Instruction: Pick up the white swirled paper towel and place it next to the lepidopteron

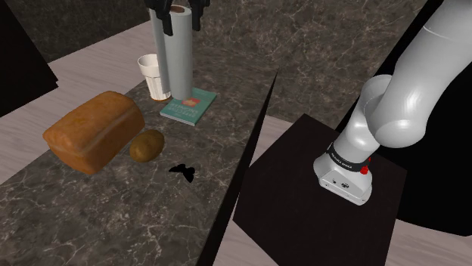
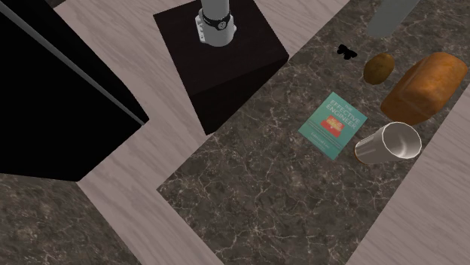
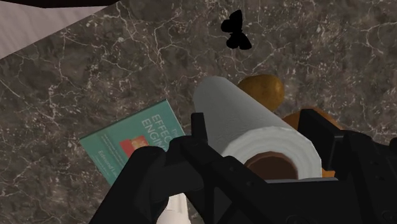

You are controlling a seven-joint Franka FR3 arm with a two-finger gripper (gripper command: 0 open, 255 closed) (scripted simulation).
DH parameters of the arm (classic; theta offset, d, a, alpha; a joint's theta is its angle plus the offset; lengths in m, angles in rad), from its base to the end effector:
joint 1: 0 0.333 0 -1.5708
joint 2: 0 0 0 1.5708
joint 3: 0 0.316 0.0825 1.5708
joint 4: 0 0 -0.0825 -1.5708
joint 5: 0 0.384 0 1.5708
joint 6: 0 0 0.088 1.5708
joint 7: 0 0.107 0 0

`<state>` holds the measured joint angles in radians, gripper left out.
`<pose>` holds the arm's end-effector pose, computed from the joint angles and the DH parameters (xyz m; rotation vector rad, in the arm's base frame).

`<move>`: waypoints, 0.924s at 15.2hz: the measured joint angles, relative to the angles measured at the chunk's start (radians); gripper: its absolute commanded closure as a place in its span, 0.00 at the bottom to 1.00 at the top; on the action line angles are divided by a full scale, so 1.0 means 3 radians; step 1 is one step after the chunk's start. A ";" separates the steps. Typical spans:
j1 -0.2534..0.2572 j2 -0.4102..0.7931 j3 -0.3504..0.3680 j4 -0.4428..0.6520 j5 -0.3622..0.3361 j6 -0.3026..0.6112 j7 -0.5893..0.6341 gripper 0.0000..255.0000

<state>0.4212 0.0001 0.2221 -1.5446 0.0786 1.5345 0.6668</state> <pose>0.4358 0.3375 0.6339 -3.0841 0.0325 0.0863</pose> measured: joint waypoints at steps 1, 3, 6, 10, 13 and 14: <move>-0.0006 -0.0021 -0.0006 -0.0083 0.0004 0.0060 -0.0016 1.00; -0.0004 -0.0051 -0.0004 -0.0211 0.0011 0.0159 -0.0020 1.00; -0.0005 -0.0086 -0.0005 -0.0389 0.0019 0.0302 -0.0035 1.00; -0.0007 -0.0121 -0.0008 -0.0597 0.0028 0.0476 -0.0056 1.00; -0.0003 -0.0107 -0.0003 -0.0724 0.0026 0.0616 -0.0058 1.00; -0.0004 -0.0121 -0.0004 -0.0787 0.0030 0.0665 -0.0066 1.00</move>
<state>0.4200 -0.0363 0.2207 -1.7808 0.0875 1.7340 0.6469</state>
